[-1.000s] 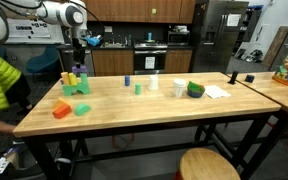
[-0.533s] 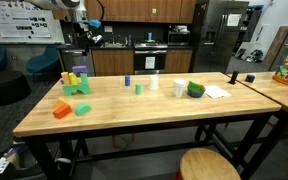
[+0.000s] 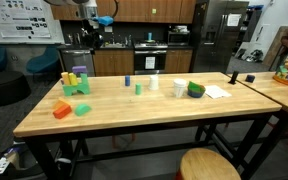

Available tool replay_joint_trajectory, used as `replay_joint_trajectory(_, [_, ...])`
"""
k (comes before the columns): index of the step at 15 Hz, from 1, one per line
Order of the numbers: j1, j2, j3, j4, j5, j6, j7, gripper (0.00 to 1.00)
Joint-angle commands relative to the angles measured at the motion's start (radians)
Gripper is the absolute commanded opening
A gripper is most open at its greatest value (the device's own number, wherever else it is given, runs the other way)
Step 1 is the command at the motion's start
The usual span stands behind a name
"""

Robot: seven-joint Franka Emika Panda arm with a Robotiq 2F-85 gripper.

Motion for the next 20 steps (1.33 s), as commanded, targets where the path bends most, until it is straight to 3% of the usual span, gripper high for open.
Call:
replay_joint_trajectory(1, [-0.057,-0.022,-0.031,-0.034,0.081,0.017,0.098,1.00])
replay_joint_trajectory(6, [-0.086,-0.057,-0.059,-0.115,0.178,0.107,0.285,1.00])
replay_joint_trajectory(7, [-0.095,-0.006,-0.058,-0.042,0.150,0.051,0.207,1.00])
replay_joint_trajectory(13, [-0.087,0.006,-0.054,-0.051,0.154,0.057,0.230,1.00])
replay_joint_trajectory(20, [-0.063,0.051,-0.068,-0.048,0.200,0.197,0.640,1.00])
